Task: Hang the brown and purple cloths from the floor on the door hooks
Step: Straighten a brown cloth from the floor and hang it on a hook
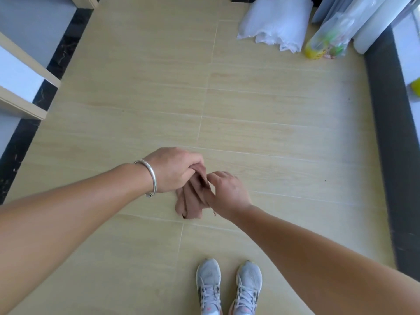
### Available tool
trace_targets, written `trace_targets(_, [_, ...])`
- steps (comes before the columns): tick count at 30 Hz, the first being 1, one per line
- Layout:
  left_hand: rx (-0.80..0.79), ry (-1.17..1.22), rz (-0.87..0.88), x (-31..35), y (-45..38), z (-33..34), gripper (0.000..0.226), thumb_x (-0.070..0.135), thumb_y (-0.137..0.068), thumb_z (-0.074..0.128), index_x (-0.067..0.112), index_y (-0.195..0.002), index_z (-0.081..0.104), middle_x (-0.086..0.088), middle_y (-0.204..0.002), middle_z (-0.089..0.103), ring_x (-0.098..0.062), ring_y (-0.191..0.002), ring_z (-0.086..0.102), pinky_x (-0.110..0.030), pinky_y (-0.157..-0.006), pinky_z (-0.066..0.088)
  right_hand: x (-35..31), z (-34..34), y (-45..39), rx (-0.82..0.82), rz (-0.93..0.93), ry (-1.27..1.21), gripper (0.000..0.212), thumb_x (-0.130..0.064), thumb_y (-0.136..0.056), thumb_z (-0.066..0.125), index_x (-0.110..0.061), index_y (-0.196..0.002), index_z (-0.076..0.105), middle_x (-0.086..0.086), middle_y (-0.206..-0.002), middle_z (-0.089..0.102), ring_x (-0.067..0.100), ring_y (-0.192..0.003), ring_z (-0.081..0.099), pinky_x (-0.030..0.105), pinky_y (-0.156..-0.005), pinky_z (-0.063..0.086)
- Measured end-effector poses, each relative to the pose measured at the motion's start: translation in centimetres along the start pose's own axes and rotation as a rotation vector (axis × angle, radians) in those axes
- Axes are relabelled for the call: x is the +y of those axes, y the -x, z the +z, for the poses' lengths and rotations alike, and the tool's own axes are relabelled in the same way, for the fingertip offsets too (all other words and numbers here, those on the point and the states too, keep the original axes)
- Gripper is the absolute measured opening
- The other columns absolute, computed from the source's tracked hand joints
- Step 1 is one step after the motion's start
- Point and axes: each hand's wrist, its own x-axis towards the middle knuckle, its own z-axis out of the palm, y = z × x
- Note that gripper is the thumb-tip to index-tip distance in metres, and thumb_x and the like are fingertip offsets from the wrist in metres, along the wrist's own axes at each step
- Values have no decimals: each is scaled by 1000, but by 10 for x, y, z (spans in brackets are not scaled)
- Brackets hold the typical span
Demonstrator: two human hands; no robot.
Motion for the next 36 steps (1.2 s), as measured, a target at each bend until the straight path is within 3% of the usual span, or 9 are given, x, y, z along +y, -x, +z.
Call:
trace_targets(5, [149,172,68,6,19,0,25,26,-77,37,25,-87,59,11,-71,60,-13,-70,51,-30,-64,41,5,7,5,-18,67,23,37,-37,-79,34,-16,-84,64,4,-89,66,26,-93,57,35,-80,40])
trace_targets(10, [363,261,111,-11,40,-8,19,24,-76,36,21,-76,55,8,-56,48,-12,-54,45,-27,-51,36,38,16,7,-70,146,152,22,-17,-87,45,-22,-97,64,1,-94,66,25,-97,58,32,-78,36])
trace_targets(15, [602,225,-183,-50,43,-7,27,22,-80,38,17,-89,62,0,-68,60,-27,-66,54,-36,-59,45,65,-16,-6,-106,230,256,30,-12,-85,43,-25,-104,62,2,-100,68,28,-97,60,31,-77,40])
trace_targets(18, [576,153,-430,-77,22,-18,25,19,-89,45,23,-100,67,-4,-88,68,-31,-82,59,-34,-67,44,70,-67,-38,6,292,231,33,-7,-78,40,-24,-98,61,6,-95,67,32,-88,59,33,-70,45])
trace_targets(22, [706,211,-573,-91,-2,-60,25,20,-92,51,28,-105,71,-4,-92,71,-25,-76,54,-29,-68,40,54,-151,-87,194,229,255,32,-5,-73,42,-22,-93,61,9,-85,65,33,-79,57,33,-60,43])
trace_targets(26, [896,250,-487,-81,-20,-114,27,16,-92,50,27,-104,71,-3,-86,69,-25,-74,55,-28,-66,41,35,-239,-113,415,154,296,28,-9,-70,48,-20,-90,64,7,-74,63,33,-70,54,31,-56,36])
trace_targets(30, [1026,266,-372,-72,-27,-147,27,16,-93,47,24,-106,69,-2,-86,69,-26,-78,58,-34,-68,47,32,-292,-111,568,35,343,24,-10,-77,51,-19,-93,67,9,-73,64,34,-69,53,35,-58,43])
trace_targets(33, [1083,278,-287,-68,-30,-145,27,15,-93,47,23,-106,69,0,-93,69,-21,-85,60,-29,-73,45,42,-298,-96,643,-16,336,30,-15,-80,45,-18,-100,68,14,-84,69,36,-74,57,37,-63,44])
trace_targets(36, [1006,281,-272,-64,-25,-110,29,8,-91,51,23,-105,70,4,-94,68,-18,-88,59,-24,-74,40,68,-269,-64,561,18,307,27,-15,-85,50,-19,-103,69,12,-88,70,36,-79,60,36,-66,43])
